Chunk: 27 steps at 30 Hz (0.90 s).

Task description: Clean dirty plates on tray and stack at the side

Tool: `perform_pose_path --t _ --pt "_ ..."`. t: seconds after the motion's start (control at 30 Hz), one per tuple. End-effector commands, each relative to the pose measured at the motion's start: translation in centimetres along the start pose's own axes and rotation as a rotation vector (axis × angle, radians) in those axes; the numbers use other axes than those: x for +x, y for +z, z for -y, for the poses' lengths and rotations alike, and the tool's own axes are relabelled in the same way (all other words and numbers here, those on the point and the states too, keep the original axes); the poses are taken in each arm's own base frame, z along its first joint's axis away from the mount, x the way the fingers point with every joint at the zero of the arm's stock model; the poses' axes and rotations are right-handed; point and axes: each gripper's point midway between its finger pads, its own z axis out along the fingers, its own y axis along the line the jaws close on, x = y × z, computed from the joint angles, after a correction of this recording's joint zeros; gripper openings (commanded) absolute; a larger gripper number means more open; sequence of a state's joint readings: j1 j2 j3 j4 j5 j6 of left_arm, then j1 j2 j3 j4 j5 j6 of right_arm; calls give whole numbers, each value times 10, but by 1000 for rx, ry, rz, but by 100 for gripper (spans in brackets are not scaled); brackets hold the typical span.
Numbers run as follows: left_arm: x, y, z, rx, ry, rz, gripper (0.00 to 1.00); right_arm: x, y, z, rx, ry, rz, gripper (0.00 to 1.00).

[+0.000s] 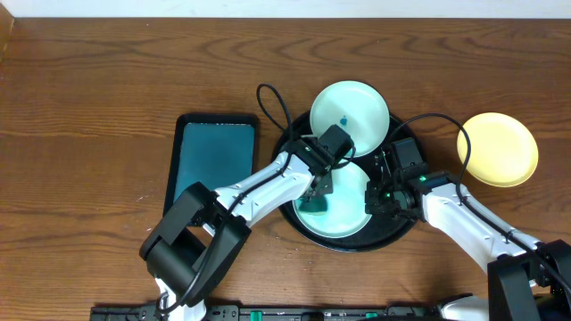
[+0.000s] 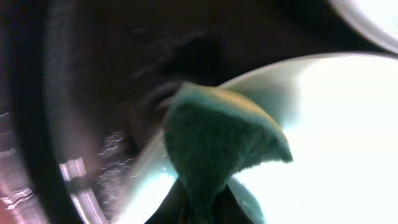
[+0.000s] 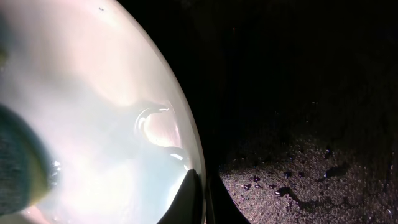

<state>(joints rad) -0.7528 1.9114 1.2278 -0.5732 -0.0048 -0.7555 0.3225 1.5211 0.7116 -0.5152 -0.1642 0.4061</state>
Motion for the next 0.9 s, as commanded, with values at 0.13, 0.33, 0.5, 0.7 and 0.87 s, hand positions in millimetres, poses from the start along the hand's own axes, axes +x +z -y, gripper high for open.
perform_pose_path --t 0.13,0.33,0.5,0.7,0.87 --pt "43 24 59 265 -51 -203 7 -1 2 16 85 6 8 1" --pt "65 42 67 275 -38 -277 8 0 2 16 86 6 8 1" --pt "59 40 62 288 99 -253 7 0 2 16 86 6 7 1" --pt "11 23 -21 -139 63 -86 8 1 2 16 88 6 3 1" --pt "-25 -30 -45 -285 49 3 8 1 2 17 91 6 3 1"
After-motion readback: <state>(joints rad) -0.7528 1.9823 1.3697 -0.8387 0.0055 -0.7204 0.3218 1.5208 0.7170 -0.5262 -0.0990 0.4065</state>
